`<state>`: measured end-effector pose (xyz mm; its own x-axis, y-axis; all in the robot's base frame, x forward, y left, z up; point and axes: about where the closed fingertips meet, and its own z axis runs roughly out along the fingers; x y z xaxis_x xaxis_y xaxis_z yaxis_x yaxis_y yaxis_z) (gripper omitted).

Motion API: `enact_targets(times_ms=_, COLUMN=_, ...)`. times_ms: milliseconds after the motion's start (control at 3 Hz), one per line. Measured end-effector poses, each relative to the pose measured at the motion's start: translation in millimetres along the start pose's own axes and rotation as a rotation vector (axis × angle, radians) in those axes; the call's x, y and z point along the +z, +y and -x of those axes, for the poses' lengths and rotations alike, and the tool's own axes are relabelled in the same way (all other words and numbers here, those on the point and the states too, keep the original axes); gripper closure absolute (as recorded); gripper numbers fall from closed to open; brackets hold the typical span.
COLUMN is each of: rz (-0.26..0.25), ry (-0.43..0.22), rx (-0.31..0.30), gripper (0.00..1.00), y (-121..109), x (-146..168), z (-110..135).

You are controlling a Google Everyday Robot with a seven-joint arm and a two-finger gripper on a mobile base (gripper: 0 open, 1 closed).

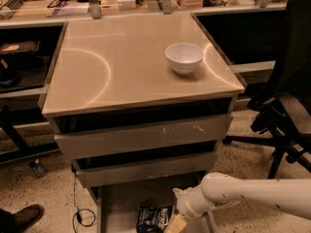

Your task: Pick blue chip bag from bottom drawer and place on counter

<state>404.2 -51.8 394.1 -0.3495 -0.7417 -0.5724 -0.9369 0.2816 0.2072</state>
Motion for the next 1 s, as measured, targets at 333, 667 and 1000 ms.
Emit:
enact_targets(times_ms=333, rz=0.021, ry=-0.004, rx=0.004, gripper=0.0, y=2.7, x=13.7, z=-2.7)
enact_targets(times_ms=667, rz=0.047, ry=-0.068, rx=0.006, gripper=0.0, y=-5.6, x=45.1, z=-10.1)
enact_targets(times_ms=1000, rz=0.079, ry=-0.124, rx=-0.006, gripper=0.0, y=-18.8, x=83.1, z=-13.8)
